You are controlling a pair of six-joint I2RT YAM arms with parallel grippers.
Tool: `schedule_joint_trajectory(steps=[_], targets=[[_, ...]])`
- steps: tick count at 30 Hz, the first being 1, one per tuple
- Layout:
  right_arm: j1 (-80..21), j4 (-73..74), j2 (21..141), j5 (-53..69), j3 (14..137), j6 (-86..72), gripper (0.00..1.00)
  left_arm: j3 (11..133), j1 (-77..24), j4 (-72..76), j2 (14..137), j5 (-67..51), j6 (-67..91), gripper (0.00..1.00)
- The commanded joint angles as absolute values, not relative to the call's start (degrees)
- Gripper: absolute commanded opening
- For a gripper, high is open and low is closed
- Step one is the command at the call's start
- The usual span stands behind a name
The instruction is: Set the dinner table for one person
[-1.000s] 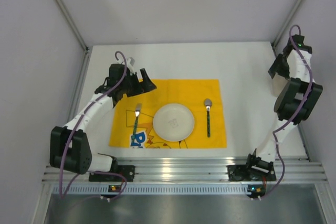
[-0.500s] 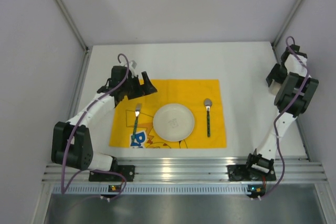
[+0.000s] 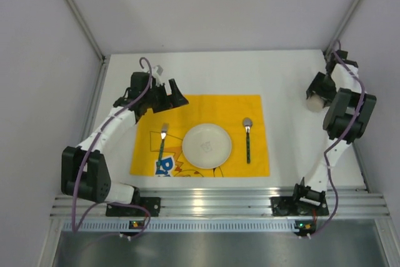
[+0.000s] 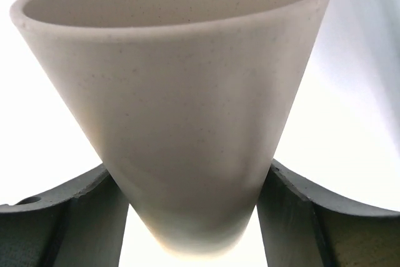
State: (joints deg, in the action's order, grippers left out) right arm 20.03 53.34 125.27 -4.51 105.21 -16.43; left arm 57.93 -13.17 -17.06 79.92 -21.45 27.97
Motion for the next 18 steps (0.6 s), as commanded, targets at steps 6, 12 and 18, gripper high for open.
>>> schedule_joint_trajectory(steps=[6,12,18], targets=[[-10.44,48.26,96.99,13.16,91.09,-21.69,0.04,69.69,-13.18,-5.65,86.64,-39.18,32.58,0.99],[-24.86,38.24,78.0,19.86,75.0,-24.08,0.0,81.28,-13.1,-6.14,96.48,-45.17,50.84,0.99],[-29.88,36.91,69.18,21.18,65.92,-23.91,0.0,84.2,-14.76,-5.1,97.3,-46.23,56.42,0.99]])
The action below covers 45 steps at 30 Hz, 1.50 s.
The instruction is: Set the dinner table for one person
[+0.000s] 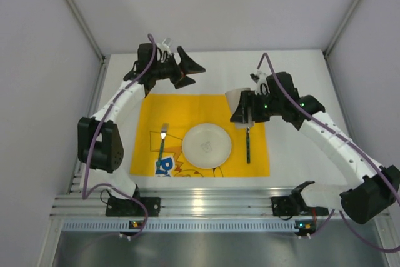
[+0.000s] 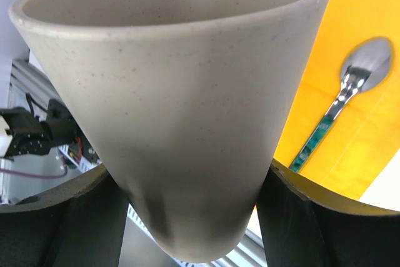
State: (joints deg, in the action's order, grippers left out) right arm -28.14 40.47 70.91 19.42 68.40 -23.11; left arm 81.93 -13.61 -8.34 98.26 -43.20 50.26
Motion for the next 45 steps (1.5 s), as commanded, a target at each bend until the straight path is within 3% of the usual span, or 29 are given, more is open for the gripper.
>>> schedule_joint_trajectory(steps=[1,6,17,23,24,26,30,39,45], targets=[[-30.67,36.65,68.91,21.44,65.31,-23.91,0.0,84.2,-15.9,-4.75,97.38,-46.75,57.03,0.99],[-33.13,36.04,69.78,19.6,65.39,-23.99,0.0,85.86,-22.13,-3.78,99.49,-51.15,60.2,0.99],[-34.45,37.0,72.24,17.67,70.48,-22.59,0.0,85.52,-24.96,-17.04,98.0,-51.07,53.71,0.83],[-34.45,37.62,71.54,17.23,70.4,-22.15,0.0,83.76,-24.87,-18.19,97.73,-50.89,53.61,0.66],[-34.54,37.62,71.46,17.23,70.23,-22.15,0.0,83.93,-24.96,-18.28,97.82,-51.06,53.61,0.58],[-34.54,37.35,71.45,17.31,69.96,-22.24,0.0,84.11,-24.96,-18.19,98.17,-52.11,53.61,0.57],[-34.54,36.39,71.63,17.49,69.52,-22.59,0.0,85.95,-25.05,-17.84,99.4,-56.93,53.26,0.44],[-34.72,35.42,74.09,17.67,69.87,-22.06,0.0,87.37,-26.8,-15.91,100.29,-68.02,51.77,0.04],[-34.72,38.92,77.16,13.99,73.38,-18.9,0.01,83.59,-27.51,-13.62,98.0,-69.52,50.19,0.0]])
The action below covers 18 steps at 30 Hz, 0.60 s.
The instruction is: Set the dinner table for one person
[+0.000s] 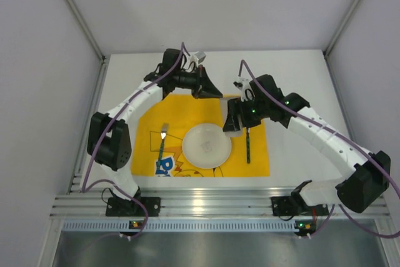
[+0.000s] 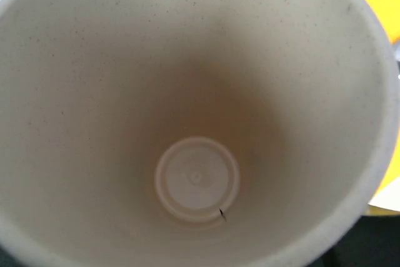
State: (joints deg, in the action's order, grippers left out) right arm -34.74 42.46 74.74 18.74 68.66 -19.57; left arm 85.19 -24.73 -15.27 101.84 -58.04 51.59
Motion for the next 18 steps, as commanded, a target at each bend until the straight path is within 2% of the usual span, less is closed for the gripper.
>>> schedule_joint_trajectory(steps=[1,2,4,9,11,12,13,14,15,18], targets=[[-34.72,39.81,77.69,13.02,74.26,-18.37,0.09,83.41,-27.51,-14.58,97.91,-69.17,49.23,0.0],[-34.63,40.51,78.65,11.27,76.09,-17.5,0.14,83.58,-27.51,-18.33,98.0,-67.69,45.74,0.0],[-34.72,42.53,79.54,8.98,78.73,-16.44,0.3,85.77,-27.51,-25.8,98.52,-63.83,39.93,0.0],[-34.54,45.87,81.82,3.17,82.7,-14.42,0.29,94.37,-29.26,-51.26,102.56,-49.62,20.15,0.0],[-34.45,46.75,82.7,1.68,84.37,-13.71,0.33,94.31,-29.88,-54.4,102.92,-45.81,16.8,0.0],[-34.28,47.45,82.97,1.15,84.81,-13.54,0.44,93.61,-29.88,-54.75,102.57,-44.66,16.61,0.0],[-34.28,47.72,83.23,0.62,85.42,-13.19,0.46,92.99,-29.88,-54.67,101.96,-44.21,16.52,0.0],[-34.19,48.07,83.49,0.18,85.6,-13.18,0.52,92.38,-29.88,-54.75,101.69,-43.86,16.52,0.0],[-34.1,48.51,83.58,0.26,85.69,-13.1,0.71,91.15,-29.88,-54.49,101.6,-42.55,16.61,0.0],[-33.93,49.04,83.41,-3.42,85.78,-13.18,0.95,90.18,-29.88,-54.58,101.25,-39.47,16.79,0.0]])
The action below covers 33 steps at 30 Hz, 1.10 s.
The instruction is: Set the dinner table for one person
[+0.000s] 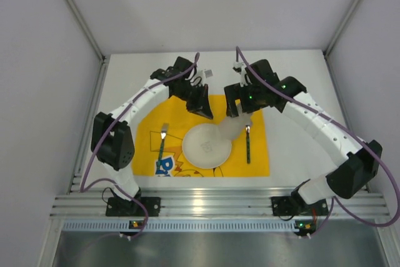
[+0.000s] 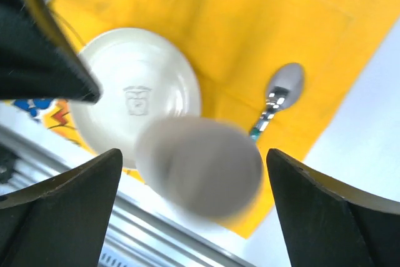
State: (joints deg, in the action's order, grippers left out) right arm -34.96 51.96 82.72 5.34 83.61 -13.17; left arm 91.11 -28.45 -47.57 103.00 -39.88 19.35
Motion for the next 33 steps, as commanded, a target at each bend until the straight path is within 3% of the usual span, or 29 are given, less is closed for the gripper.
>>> schedule_joint_trajectory(steps=[1,14,20,26,31,33], targets=[[-33.84,49.13,83.23,-4.21,85.69,-13.36,0.99,90.26,-29.88,-54.32,101.34,-37.46,17.05,0.0],[-30.85,52.46,76.04,-6.41,79.28,-14.5,1.0,97.9,-30.23,-45.97,103.98,-33.84,24.35,0.0],[-27.88,58.78,66.99,-7.21,69.19,-20.99,1.0,95.98,-30.41,-45.0,101.6,-27.25,25.22,0.0],[-13.92,65.2,55.03,10.69,54.59,-24.78,1.0,92.82,-30.94,-44.38,100.02,-27.6,25.75,0.0],[-13.36,74.69,50.38,30.97,50.98,-26.54,1.0,91.32,-31.11,-45.17,98.35,-26.98,25.58,0.0],[-13.36,75.93,48.44,33.83,50.89,-28.38,1.0,90.97,-31.11,-45.18,97.91,-26.9,25.75,0.0]])
